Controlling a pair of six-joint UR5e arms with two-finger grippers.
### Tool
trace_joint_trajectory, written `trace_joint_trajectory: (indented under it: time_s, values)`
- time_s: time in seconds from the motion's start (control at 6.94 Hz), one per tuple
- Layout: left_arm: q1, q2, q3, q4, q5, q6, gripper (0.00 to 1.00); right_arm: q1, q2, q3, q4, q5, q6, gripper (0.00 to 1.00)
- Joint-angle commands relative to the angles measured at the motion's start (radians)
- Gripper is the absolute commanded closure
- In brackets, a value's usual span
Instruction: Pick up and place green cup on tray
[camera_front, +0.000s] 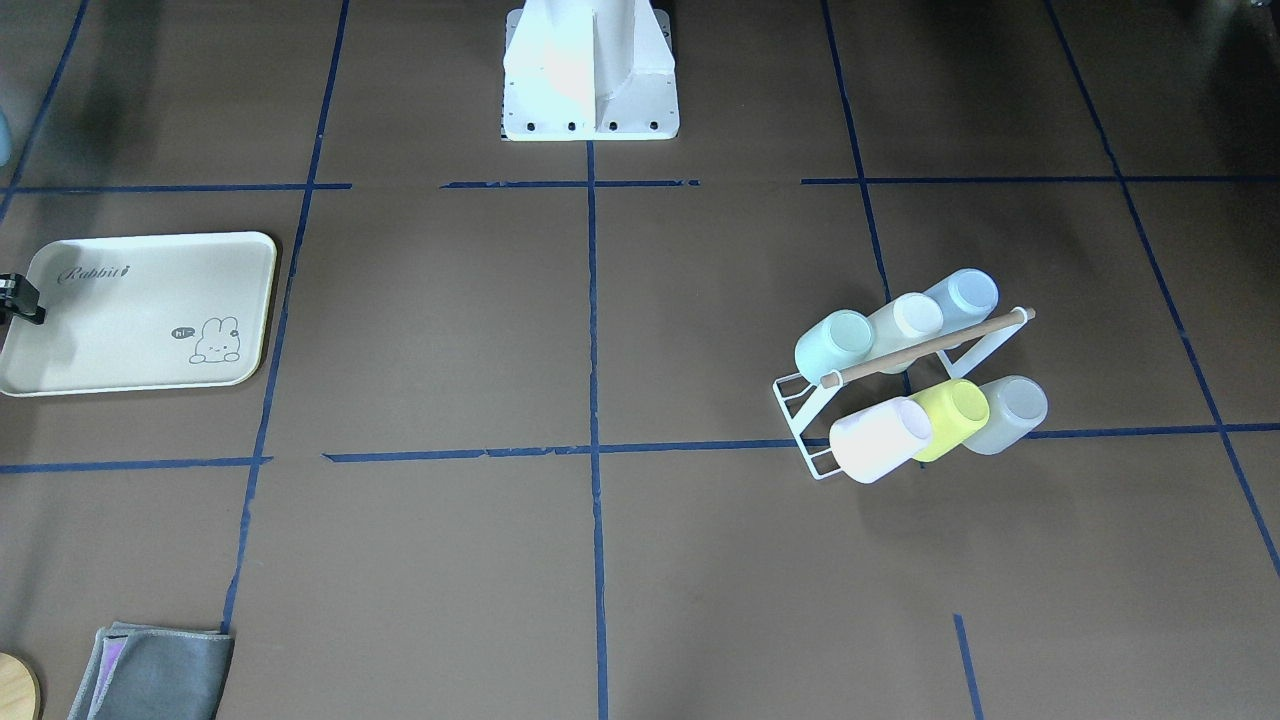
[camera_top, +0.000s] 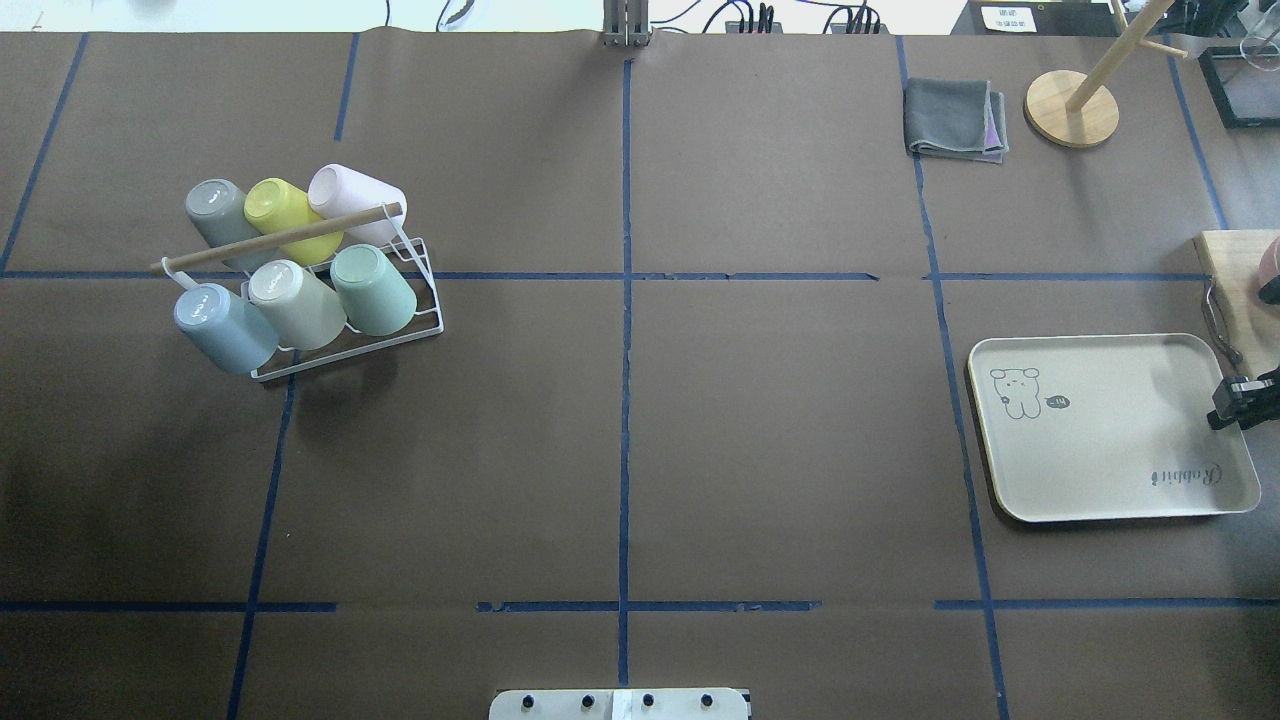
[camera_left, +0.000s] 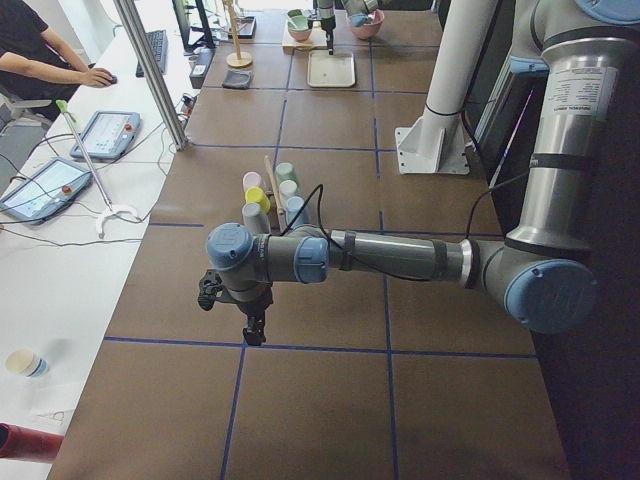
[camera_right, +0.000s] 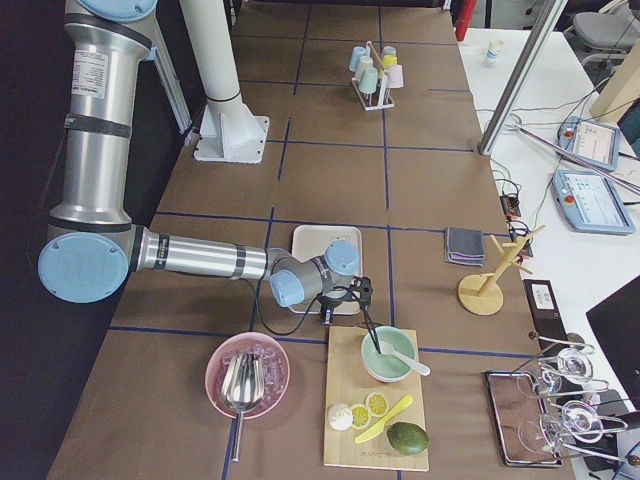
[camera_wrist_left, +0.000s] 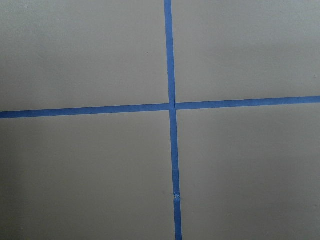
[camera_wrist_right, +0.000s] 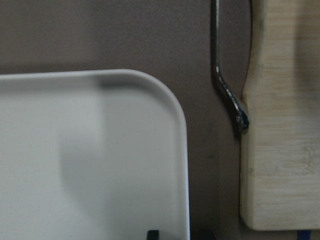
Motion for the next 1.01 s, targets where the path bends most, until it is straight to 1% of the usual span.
trace_joint_trajectory:
  time_s: [0.0,0.14,0.29,0.43,0.58,0.72,0.86]
  values:
    - [0.0,0.0,-0.002,0.001,-0.002,0.0,0.0,-0.001,0.0,-0.01,0.0,0.0,-0.003,0.98]
    - [0.0,0.0,-0.002,0.001,-0.002,0.0,0.0,0.001,0.0,-0.011,0.025,0.003,0.002,1.0]
    - [0.0,0.0,-0.002,0.001,-0.002,0.0,0.0,0.004,-0.003,0.003,0.093,0.009,0.018,1.0]
    - [0.0,0.0,-0.003,0.001,-0.002,0.0,0.0,0.002,-0.006,0.021,0.136,0.009,0.072,1.0]
    - [0.0,0.0,-0.003,0.001,-0.002,0.0,0.0,0.002,-0.008,0.017,0.191,0.01,0.08,1.0]
    - [0.0,0.0,-0.002,0.001,-0.032,0.0,0.0,0.002,-0.005,0.029,0.232,0.059,0.116,1.0]
    - [0.0,0.0,0.001,0.001,-0.052,0.0,0.0,-0.001,0.014,0.034,0.291,0.09,0.191,1.0]
